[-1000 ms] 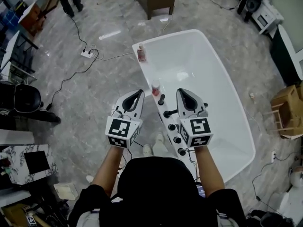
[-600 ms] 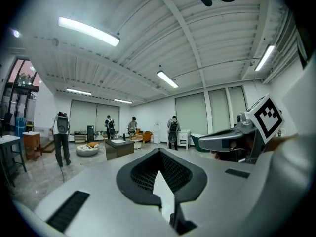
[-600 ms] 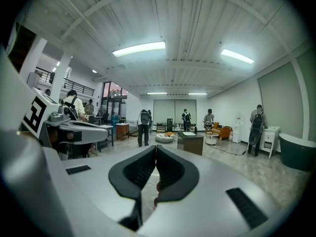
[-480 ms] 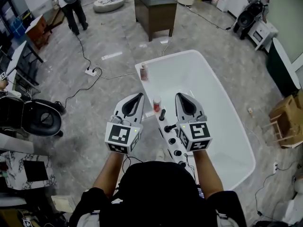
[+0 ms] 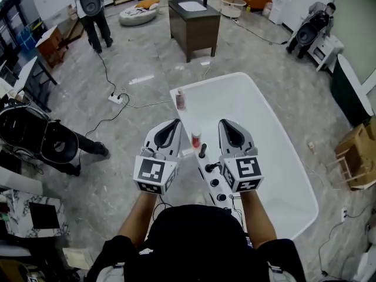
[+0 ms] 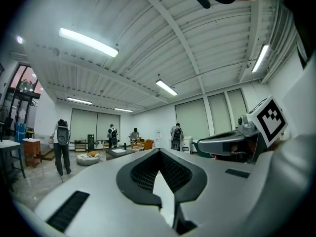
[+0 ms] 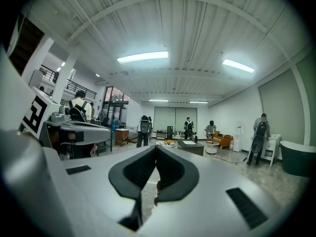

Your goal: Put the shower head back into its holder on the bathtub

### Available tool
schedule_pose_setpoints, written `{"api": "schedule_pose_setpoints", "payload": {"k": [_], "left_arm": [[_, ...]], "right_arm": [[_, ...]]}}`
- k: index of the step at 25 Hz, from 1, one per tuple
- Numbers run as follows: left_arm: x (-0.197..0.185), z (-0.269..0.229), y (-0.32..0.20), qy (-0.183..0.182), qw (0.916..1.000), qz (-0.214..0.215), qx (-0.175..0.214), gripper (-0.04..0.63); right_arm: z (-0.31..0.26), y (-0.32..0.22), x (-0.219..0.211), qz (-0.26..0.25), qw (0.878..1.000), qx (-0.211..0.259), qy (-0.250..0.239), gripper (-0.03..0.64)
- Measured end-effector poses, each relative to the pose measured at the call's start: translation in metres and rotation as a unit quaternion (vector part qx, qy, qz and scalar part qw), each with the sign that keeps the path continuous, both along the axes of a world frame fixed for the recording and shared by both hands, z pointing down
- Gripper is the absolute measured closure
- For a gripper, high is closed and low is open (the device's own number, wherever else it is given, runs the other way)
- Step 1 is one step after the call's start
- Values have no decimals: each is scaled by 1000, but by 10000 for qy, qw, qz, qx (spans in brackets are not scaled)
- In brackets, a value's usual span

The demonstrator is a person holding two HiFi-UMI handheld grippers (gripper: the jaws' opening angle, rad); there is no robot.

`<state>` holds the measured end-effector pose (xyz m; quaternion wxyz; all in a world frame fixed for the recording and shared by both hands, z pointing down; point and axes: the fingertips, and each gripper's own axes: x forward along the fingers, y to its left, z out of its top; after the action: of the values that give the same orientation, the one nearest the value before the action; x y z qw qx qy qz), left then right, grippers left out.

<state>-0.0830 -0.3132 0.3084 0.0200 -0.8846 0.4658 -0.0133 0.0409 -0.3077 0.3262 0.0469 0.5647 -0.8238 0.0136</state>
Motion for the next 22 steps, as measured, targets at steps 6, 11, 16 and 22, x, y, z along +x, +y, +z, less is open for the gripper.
{"api": "schedule_pose_setpoints", "payload": {"k": [6, 11, 16, 22], "left_arm": [[0, -1, 4, 3, 10000, -26, 49, 581], [1, -1, 7, -5, 10000, -12, 39, 581], [2, 0, 7, -5, 10000, -22, 39, 581], [1, 6, 11, -2, 10000, -59, -55, 581]], "right_arm": [[1, 3, 1, -19, 10000, 43, -17, 594], [-1, 6, 1, -28, 10000, 43, -14, 594], [0, 5, 4, -67, 9999, 159, -1, 594], [4, 7, 3, -57, 9999, 103, 1, 594]]}}
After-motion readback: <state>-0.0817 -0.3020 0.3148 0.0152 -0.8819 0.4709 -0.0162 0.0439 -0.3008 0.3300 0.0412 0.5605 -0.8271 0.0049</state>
